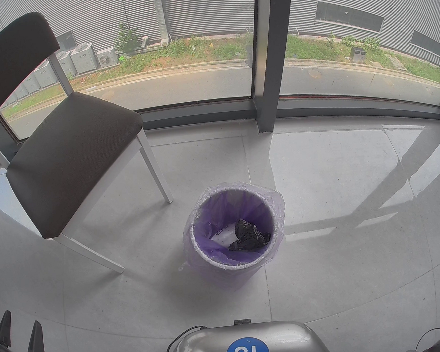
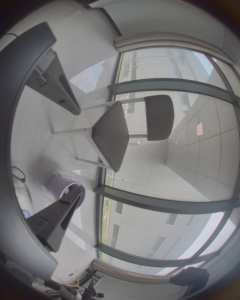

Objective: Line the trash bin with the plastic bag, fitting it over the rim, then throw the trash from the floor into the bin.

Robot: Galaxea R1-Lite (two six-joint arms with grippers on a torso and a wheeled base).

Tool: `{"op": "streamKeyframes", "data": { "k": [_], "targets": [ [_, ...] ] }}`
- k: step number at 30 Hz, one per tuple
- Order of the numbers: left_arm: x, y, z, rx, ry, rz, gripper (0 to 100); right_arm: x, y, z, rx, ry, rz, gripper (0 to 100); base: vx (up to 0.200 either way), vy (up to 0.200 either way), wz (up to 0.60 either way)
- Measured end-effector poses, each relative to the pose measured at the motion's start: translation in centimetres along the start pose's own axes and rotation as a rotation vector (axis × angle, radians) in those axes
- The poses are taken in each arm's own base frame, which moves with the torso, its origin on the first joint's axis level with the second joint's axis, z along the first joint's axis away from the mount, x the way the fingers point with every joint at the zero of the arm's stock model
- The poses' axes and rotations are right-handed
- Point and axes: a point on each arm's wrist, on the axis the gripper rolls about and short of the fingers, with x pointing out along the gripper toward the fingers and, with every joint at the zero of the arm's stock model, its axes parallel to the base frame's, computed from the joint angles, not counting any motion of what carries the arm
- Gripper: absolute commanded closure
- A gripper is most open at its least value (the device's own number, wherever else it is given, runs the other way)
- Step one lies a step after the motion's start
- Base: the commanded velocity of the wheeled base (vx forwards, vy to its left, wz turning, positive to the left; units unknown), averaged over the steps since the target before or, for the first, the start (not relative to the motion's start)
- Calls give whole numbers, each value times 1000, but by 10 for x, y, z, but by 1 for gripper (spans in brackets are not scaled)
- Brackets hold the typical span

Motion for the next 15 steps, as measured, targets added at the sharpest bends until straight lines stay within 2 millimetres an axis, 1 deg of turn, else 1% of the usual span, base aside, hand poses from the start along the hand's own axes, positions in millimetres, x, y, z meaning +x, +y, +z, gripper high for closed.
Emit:
{"op": "streamKeyframes", "data": {
  "k": [5,10,15],
  "targets": [
    [0,1,0,4,-5,58,0,0,0,0,-41,1,6,0,0,0,0],
    [0,2,0,3,-3,72,0,0,0,0,-107,3,3,0,0,0,0],
    [0,2,-1,-40,-6,106,0,0,0,0,-149,3,2,0,0,0,0]
  ]
}}
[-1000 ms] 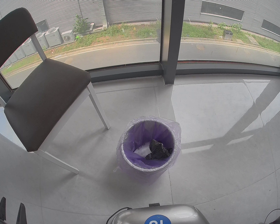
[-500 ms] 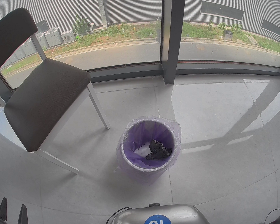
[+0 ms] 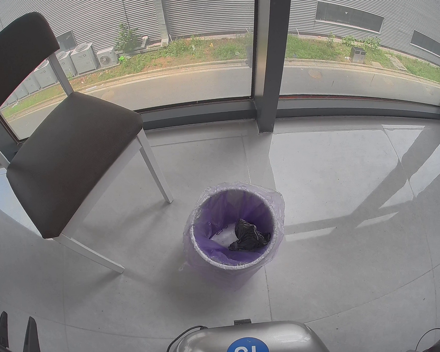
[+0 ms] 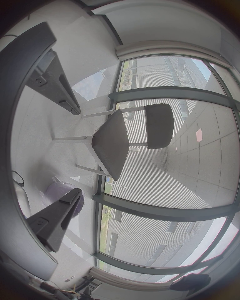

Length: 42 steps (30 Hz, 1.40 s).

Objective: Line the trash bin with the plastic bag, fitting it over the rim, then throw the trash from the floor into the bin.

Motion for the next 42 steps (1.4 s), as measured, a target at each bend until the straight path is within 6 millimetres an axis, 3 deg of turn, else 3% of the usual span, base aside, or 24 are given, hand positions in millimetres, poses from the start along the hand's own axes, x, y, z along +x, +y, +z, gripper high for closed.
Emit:
{"op": "streamKeyframes", "data": {
  "k": [9,14,26,36,42],
  "targets": [
    [0,2,-3,-8,14,89,0,0,-3,0,-40,11,-120,0,0,0,0],
    [-1,1,-6,139,70,8,0,0,-3,0,-59,13,-136,0,0,0,0],
    [-2,-3,-5,252,85,-175,0,0,-2,0,56,3,-101,0,0,0,0],
    [0,3,-3,208,29,126,0,-1,-2,10,77,-98,-71,0,0,0,0],
    [0,2,-6,211,57,52,0,0,-2,7,64,-63,-61,0,0,0,0]
  ]
}}
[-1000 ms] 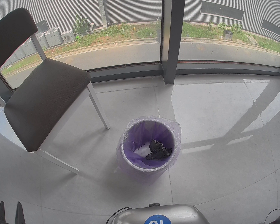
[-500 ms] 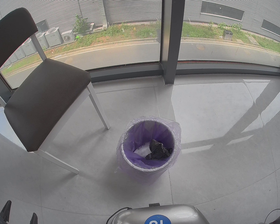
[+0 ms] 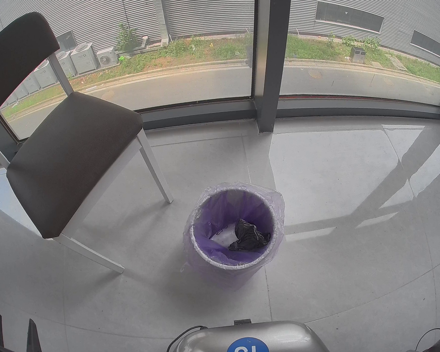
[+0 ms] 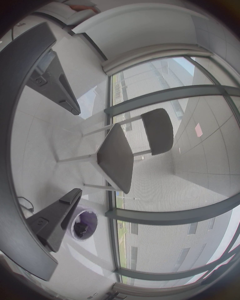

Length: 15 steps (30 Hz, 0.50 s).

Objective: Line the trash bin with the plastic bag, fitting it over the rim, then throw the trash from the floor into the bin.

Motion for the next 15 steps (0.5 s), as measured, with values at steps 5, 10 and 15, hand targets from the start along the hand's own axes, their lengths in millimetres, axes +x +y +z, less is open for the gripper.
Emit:
{"op": "streamKeyframes", "data": {
  "k": [5,10,15],
  "targets": [
    [0,-4,-1,-10,10,-193,0,0,1,-4,-9,39,33,0,0,0,0],
    [-1,-5,-2,-20,18,-218,0,-1,5,-9,-2,83,202,0,0,0,0],
    [-1,-5,-3,-25,23,-212,0,-2,7,-14,1,129,310,0,0,0,0]
  ]
}}
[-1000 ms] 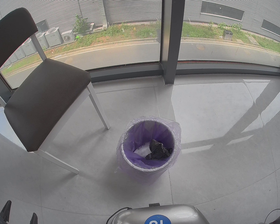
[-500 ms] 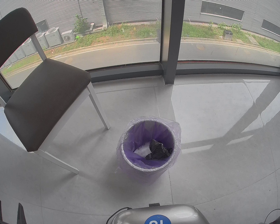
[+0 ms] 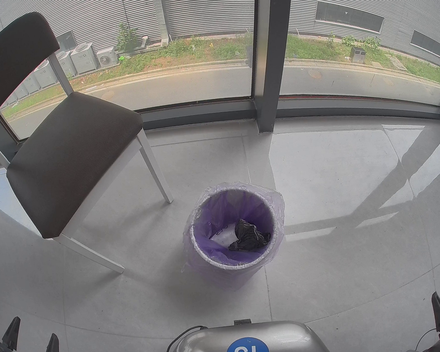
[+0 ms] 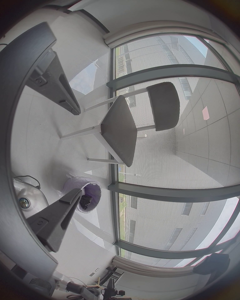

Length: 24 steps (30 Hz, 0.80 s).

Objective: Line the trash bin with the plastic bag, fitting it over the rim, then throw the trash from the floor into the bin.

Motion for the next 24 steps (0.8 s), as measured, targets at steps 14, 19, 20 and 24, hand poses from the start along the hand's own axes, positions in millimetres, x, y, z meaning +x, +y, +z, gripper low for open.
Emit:
{"op": "streamKeyframes", "data": {
  "k": [14,19,20,24],
  "targets": [
    [0,0,0,-3,-3,3,0,0,0,-1,-6,10,-13,0,0,0,0],
    [0,0,0,-2,-3,3,0,0,0,-1,-4,11,-9,0,0,0,0],
    [0,0,0,-3,-3,3,0,0,0,-1,-4,11,-9,0,0,0,0],
    [0,0,0,-3,-3,3,0,0,0,-1,-6,10,-8,0,0,0,0]
  ]
}}
